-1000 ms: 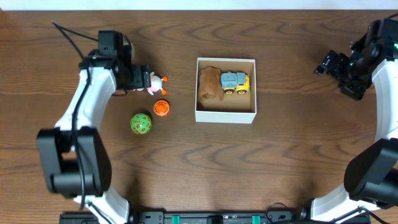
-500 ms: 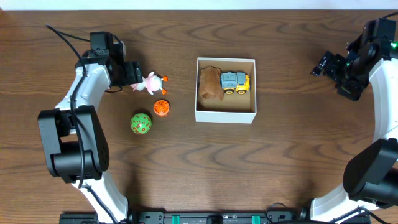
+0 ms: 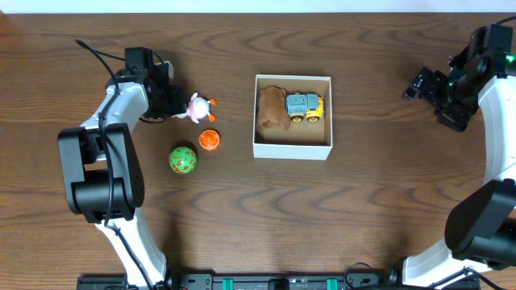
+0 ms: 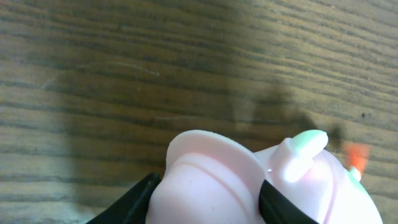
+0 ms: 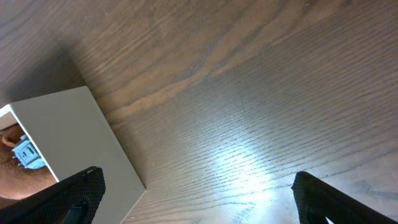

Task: Pack container
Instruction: 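Move left gripper to white-pink toy figure and grasp it, then carry figure right with left gripper and drop into box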

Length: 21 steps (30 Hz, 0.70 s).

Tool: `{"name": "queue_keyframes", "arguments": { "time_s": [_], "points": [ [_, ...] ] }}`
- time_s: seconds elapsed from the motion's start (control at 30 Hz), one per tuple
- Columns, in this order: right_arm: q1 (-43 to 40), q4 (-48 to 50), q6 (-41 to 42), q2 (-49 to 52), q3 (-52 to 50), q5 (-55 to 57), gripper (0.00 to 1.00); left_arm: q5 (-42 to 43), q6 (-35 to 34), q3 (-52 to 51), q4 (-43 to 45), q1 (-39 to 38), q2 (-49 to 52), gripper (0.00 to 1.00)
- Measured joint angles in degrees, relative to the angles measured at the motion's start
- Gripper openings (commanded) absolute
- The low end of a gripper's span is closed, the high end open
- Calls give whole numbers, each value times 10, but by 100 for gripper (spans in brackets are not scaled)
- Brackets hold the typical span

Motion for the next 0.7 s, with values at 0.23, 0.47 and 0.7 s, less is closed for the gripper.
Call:
{"name": "queue_keyframes", "arguments": {
  "time_s": [0.23,0.47,0.7],
  "points": [
    [0,0,0,0,0,0,99,1,0,0,-47,-4,-78,39],
    [0,-1,0,0,0,0,99,-3,-1,0,-117,-58,-257,33],
    [0,-1,0,0,0,0,99,0,-25,0,-153,-207,-338,24]
  ]
}}
